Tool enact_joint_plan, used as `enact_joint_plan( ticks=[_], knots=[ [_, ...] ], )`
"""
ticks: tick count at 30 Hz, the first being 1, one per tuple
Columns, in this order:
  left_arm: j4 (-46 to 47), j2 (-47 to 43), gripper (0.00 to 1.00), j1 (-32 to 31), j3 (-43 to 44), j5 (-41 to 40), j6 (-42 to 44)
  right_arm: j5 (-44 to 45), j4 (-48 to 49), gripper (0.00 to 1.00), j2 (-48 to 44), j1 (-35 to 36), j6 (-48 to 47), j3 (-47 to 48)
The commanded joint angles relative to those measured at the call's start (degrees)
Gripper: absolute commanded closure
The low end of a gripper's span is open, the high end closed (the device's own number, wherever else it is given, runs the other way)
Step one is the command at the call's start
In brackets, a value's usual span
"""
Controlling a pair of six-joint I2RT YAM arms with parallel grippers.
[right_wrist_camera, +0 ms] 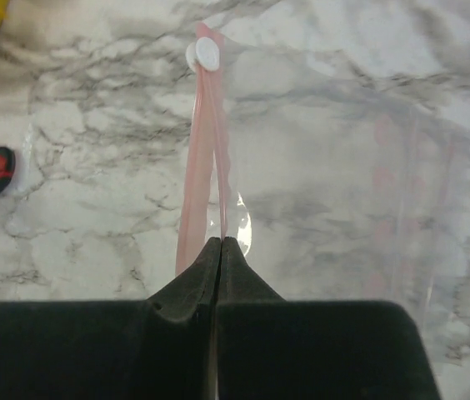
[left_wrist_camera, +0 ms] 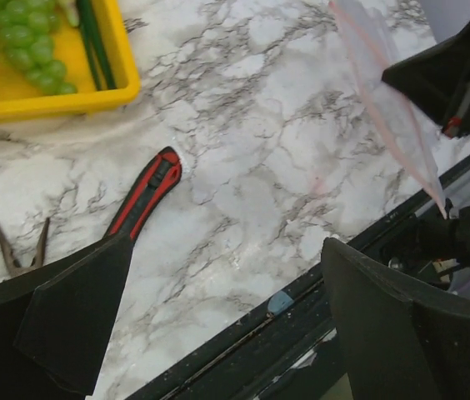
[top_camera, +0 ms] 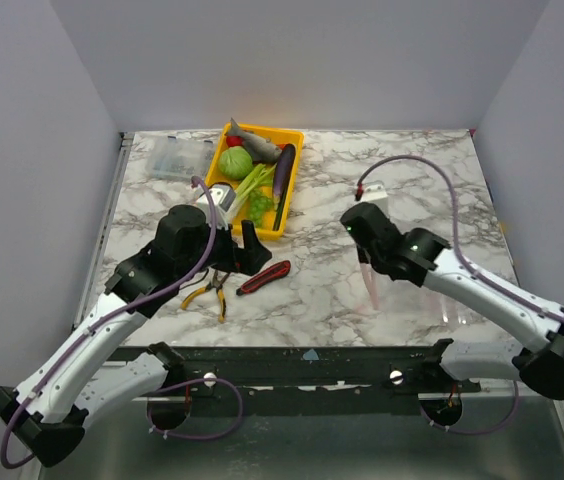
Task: Place the food in the zip-top bag and seal the zipper
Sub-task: Open the zipper of the food storage bag at the center of the board, then pick up the fake vegetable from the bin.
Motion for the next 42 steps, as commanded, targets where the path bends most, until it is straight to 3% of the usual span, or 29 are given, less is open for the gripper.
enact_joint_plan(
  ticks=[1, 7, 12, 20, 22, 27, 31, 35, 42],
  knots=[
    [-4.2, -2.0, 0.01, 5.8, -1.8, -2.7, -0.8, -12.2, 16.3, 0.99, 4.6, 0.1, -0.3, -5.8],
    [-1.5, -2.7, 0.01, 17.4, -2.9, 0.4, -4.7, -15.7, 20.4, 0.99, 3.9, 0.1, -0.9, -9.7],
    [0.4, 6.7, 0.01, 22.7, 2.5, 2.1, -4.2, -14.6, 21.5, 0.99, 0.2, 0.1, -1.2, -13.5],
    [2.1, 23.1, 0.03, 23.0, 13.3, 1.1, 2.0, -14.6, 23.8, 0.99, -3.5, 0.0, -3.0, -16.4],
    [3.3, 26.6, 0.04, 22.8, 15.4, 4.2, 2.4, -14.9, 24.8, 0.99, -4.1, 0.0, -3.1, -17.1],
    [5.0, 37.4, 0.05, 18.9, 24.3, 4.2, 6.3, -17.4, 26.1, 0.99, -5.0, 0.0, -2.2, -17.6],
    [5.4, 48.8, 0.08, 18.6, 33.5, 3.2, 2.2, -20.9, 27.0, 0.99, -5.8, -0.1, -0.5, -17.4],
    [14.3, 54.9, 0.12, 18.8, 34.7, -0.3, -2.5, -21.0, 26.5, 0.99, -6.8, -0.1, 0.6, -17.6],
    [25.6, 65.9, 0.14, 19.3, 37.9, 3.4, -14.2, -20.6, 25.3, 0.99, -8.4, -0.1, 1.4, -17.6]
  ],
)
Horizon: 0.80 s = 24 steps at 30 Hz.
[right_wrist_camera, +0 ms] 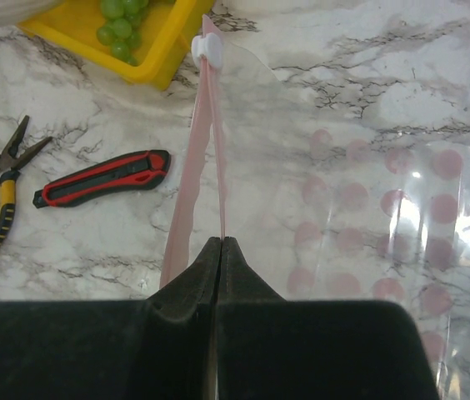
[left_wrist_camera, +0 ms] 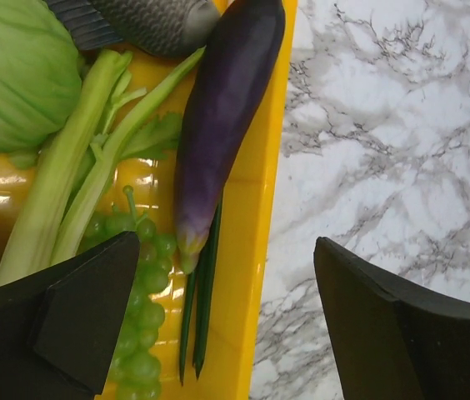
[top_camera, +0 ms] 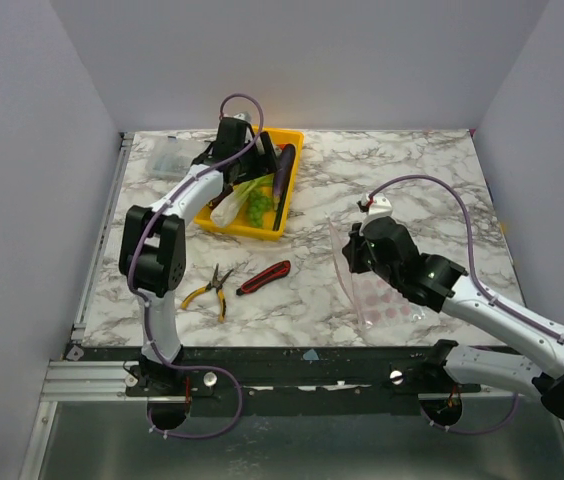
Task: Place the food in the zip-top bag and seal the zipper
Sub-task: Pick up the fake vegetable from the bin.
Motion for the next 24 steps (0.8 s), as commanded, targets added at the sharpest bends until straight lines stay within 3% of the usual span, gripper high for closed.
enact_joint_plan(
  ticks=[1, 5, 9, 13, 15, 17, 20, 24],
  knots=[
    [10.0, 5.0, 0.14, 0.2, 2.3, 1.6, -9.4, -1.4, -0.2, 0.99, -0.8, -0.1, 1.2, -0.3],
    [9.4, 4.1, 0.19, 0.1, 1.1, -0.7, -6.4, -1.3, -1.5, 0.99, -0.6, -0.1, 1.6, 0.5],
    [-8.9, 2.6, 0.15, 0.5, 7.5, -2.4, 7.0, -1.3, -1.5, 0.99, -0.1, -0.1, 1.6, 0.2],
    [-23.9, 3.0, 0.07, 0.7, 11.8, -10.5, 20.8, -1.6, -1.3, 0.99, 1.6, -0.1, 1.8, 0.0],
    [-31.2, 5.6, 0.05, 0.7, 15.0, -18.4, 26.2, -2.3, -0.9, 0.99, 2.5, -0.1, 1.9, 0.0],
    [-33.8, 6.4, 0.03, 1.2, 14.7, -22.0, 29.3, -2.9, -0.1, 0.99, 3.1, -0.1, 1.8, -0.1],
    [-33.4, 6.5, 0.01, 2.2, 13.8, -17.3, 30.6, -3.5, 0.3, 0.99, 3.9, -0.1, 1.7, 0.3],
    [-38.5, 12.4, 0.06, 1.9, 19.4, -16.4, 30.2, -3.3, -0.5, 0.99, 4.4, -0.1, 1.5, 1.1]
  ],
)
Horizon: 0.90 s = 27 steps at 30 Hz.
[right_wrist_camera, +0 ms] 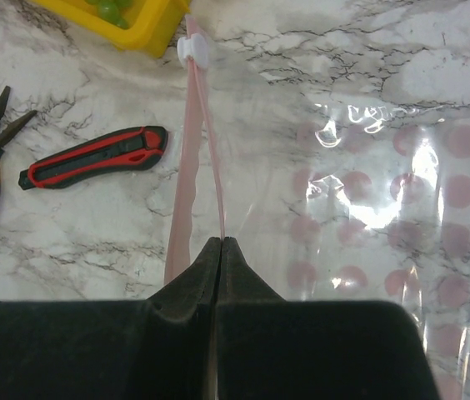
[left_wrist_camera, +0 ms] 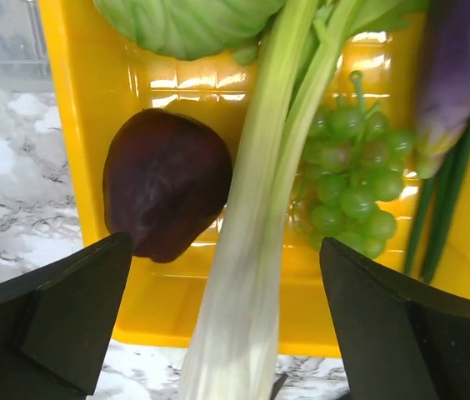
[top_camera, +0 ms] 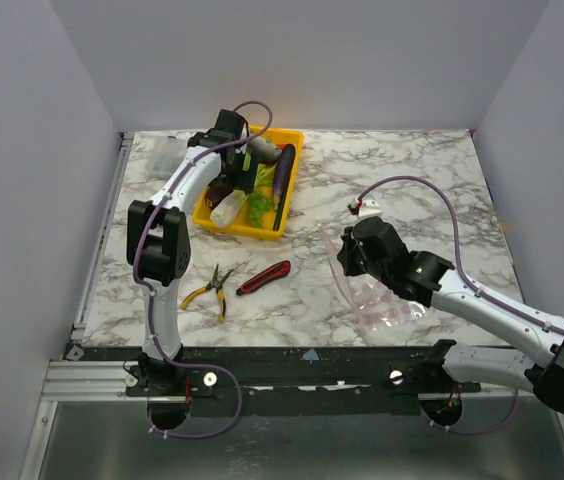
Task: Place the food in the zip-top bag and seal the zipper
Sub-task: Pick up the fake vegetable from the bin.
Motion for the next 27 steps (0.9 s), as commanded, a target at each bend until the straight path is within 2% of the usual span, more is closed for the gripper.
enact_joint_plan(
  ticks=[1, 3, 7, 11, 12, 14, 15, 17, 22, 27],
  knots=[
    [-8.9, 6.4, 0.08, 0.0, 4.8, -1.8, 3.2, -0.8, -0.4, 0.99, 0.2, -0.1, -0.1, 1.2],
    [-9.0, 6.8, 0.15, -0.1, 4.3, -2.7, 2.5, -0.4, -0.8, 0.99, -0.5, -0.1, -0.1, 1.2],
    [-5.8, 4.1, 0.43, 0.0, 1.2, -4.2, 2.2, -0.1, -0.8, 0.99, -1.3, -0.1, 0.0, 0.9],
    [-6.2, 3.1, 0.58, 0.0, 1.7, -1.4, 2.5, -0.8, -0.5, 0.99, -0.9, -0.1, 0.2, 1.1],
    [-6.7, 3.3, 0.65, 0.0, 2.2, -0.5, 2.5, -0.6, -0.4, 0.99, -0.7, -0.1, 0.2, 1.2],
    [-7.1, 3.3, 0.91, 0.2, 2.1, 0.8, 1.6, -0.8, -0.2, 0.99, -0.8, -0.1, 0.4, 1.1],
    [-7.2, 2.9, 1.0, 0.3, 1.9, 0.9, 0.4, -1.0, -0.2, 0.99, -0.8, -0.1, 0.5, 1.0],
    [-5.9, 1.0, 1.0, 0.7, -0.1, 1.6, -2.2, -1.1, -0.2, 0.99, -1.2, -0.2, 0.8, 1.0],
    [4.7, -10.0, 1.0, 1.7, -10.4, 5.1, -9.6, -0.7, -0.1, 0.99, -2.3, -0.1, 1.0, 0.1],
    [10.1, -16.9, 1.0, 1.8, -13.6, 8.7, -11.7, -0.5, 0.0, 0.99, -1.9, -0.2, 1.1, 0.3]
  ],
)
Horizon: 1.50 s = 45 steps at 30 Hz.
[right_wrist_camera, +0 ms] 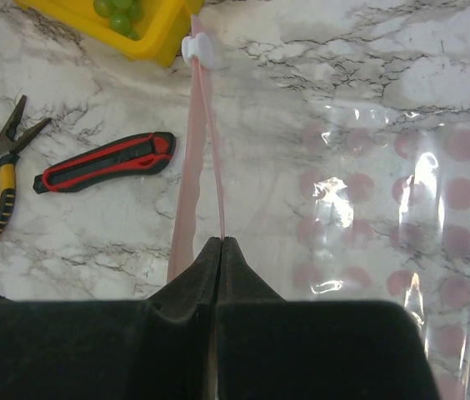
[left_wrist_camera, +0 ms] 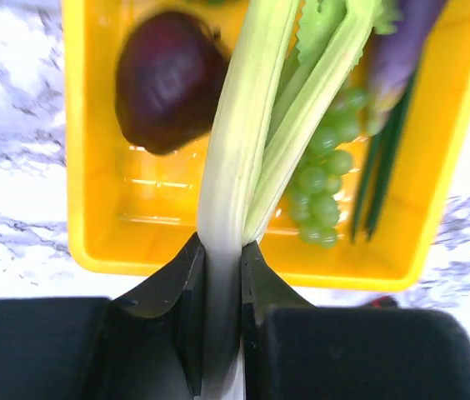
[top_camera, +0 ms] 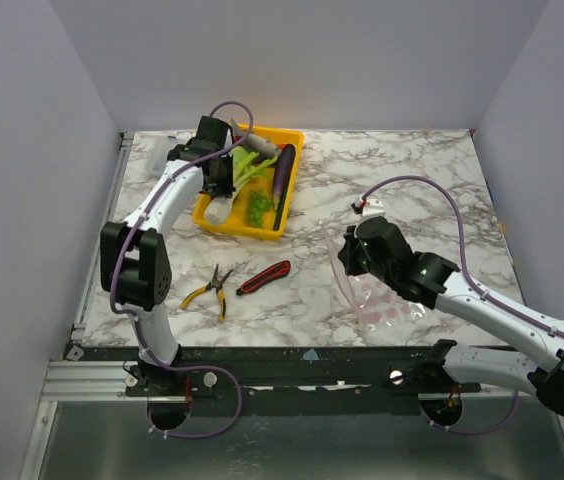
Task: Place the food in the zip-top bag and seal the zipper
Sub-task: Pick up the fake vegetable from the bin, then place the fake vegetable in the bin, then move the bin to the center of the board.
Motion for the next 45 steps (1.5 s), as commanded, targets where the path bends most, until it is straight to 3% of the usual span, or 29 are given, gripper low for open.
enact_joint_plan(
  ticks=[1, 10, 17, 21, 23, 26, 28, 34, 38, 42, 45],
  knots=[
    [8.3, -7.8, 1.0, 0.3, -0.9, 4.6, -3.9, -0.4, 0.0, 0.99, -0.1, -0.2, 0.8, 0.5],
    [5.7, 0.5, 1.0, 0.4, 7.7, 2.2, 5.0, -2.1, 0.6, 0.99, -0.1, -0.2, 2.6, 0.4],
    [2.4, 11.4, 1.0, 0.4, 17.5, -6.9, 13.9, -1.8, -1.5, 0.99, -1.9, -0.2, 2.6, -0.3],
    [-0.6, 14.1, 0.99, 0.1, 21.3, -0.4, 9.3, -1.4, -2.3, 0.99, -0.1, -0.2, 1.4, 0.4],
    [1.7, 12.9, 0.9, -0.2, 18.5, -0.1, 6.4, -1.4, -2.3, 0.99, 0.8, -0.2, 1.7, 0.9],
    [2.6, 12.3, 0.64, -0.3, 17.1, -6.5, 3.5, -2.2, -1.5, 0.99, 1.0, -0.2, 2.7, 1.2],
    [1.4, 12.4, 0.41, -0.3, 18.0, -9.8, 3.3, -2.8, -0.9, 0.99, 0.8, -0.2, 3.1, 0.9],
    [-2.5, 10.2, 0.14, -0.6, 18.8, -5.9, 1.3, -2.0, -3.4, 1.0, 3.1, -0.2, 3.5, 3.2],
    [-3.0, 5.3, 0.13, -2.3, 16.8, -4.3, -1.3, 1.0, -7.8, 0.99, 6.4, -0.3, 5.2, 8.5],
    [-2.3, 2.1, 0.26, -4.3, 14.7, 1.4, -2.9, 6.0, -11.5, 0.99, 10.0, -0.5, 3.3, 14.8],
    [-0.1, 1.1, 0.28, -5.9, 13.1, 5.7, -3.3, 8.6, -10.8, 0.99, 11.0, -0.8, -0.9, 17.3]
  ],
)
